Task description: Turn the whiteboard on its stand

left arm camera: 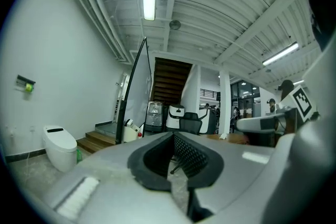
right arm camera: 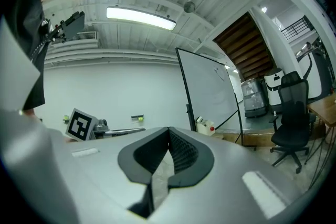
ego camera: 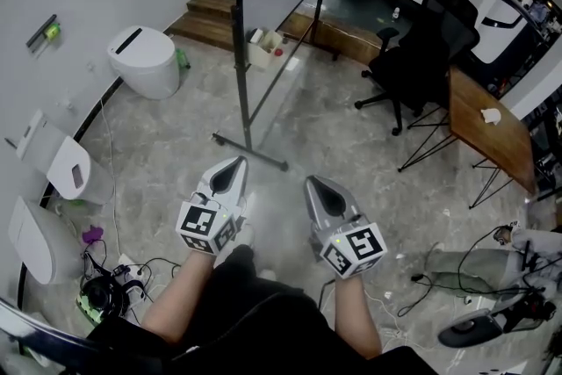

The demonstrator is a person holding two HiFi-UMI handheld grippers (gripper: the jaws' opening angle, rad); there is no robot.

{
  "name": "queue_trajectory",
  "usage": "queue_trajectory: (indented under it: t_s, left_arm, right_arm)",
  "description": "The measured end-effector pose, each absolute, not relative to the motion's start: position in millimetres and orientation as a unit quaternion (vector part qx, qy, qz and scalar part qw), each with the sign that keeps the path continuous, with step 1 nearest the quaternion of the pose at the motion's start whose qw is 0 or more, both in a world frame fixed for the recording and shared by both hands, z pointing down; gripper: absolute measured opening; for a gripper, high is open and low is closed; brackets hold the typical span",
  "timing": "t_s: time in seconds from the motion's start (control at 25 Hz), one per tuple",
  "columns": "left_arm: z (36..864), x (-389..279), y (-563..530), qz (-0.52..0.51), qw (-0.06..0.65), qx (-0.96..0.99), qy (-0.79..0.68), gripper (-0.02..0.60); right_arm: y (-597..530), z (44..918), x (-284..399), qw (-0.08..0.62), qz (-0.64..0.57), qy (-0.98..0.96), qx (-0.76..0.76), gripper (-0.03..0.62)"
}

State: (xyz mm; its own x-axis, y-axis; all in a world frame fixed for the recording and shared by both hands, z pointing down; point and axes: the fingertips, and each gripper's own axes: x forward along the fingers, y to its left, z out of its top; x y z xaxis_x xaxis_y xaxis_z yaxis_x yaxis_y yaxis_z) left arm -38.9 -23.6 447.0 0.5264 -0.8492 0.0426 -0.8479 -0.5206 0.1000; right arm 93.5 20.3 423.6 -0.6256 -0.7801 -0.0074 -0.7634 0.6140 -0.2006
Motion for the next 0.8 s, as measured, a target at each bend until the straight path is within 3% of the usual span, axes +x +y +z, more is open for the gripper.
queue_trajectory:
  t_s: [0.8]
  left_arm:
    - [447, -76, -146, 0.014, 0.044, 0.884, -0.465, 0.005]
  right_arm:
    - [-94, 414, 40, 0.029, -0.070, 0.896, -0.438, 0.009]
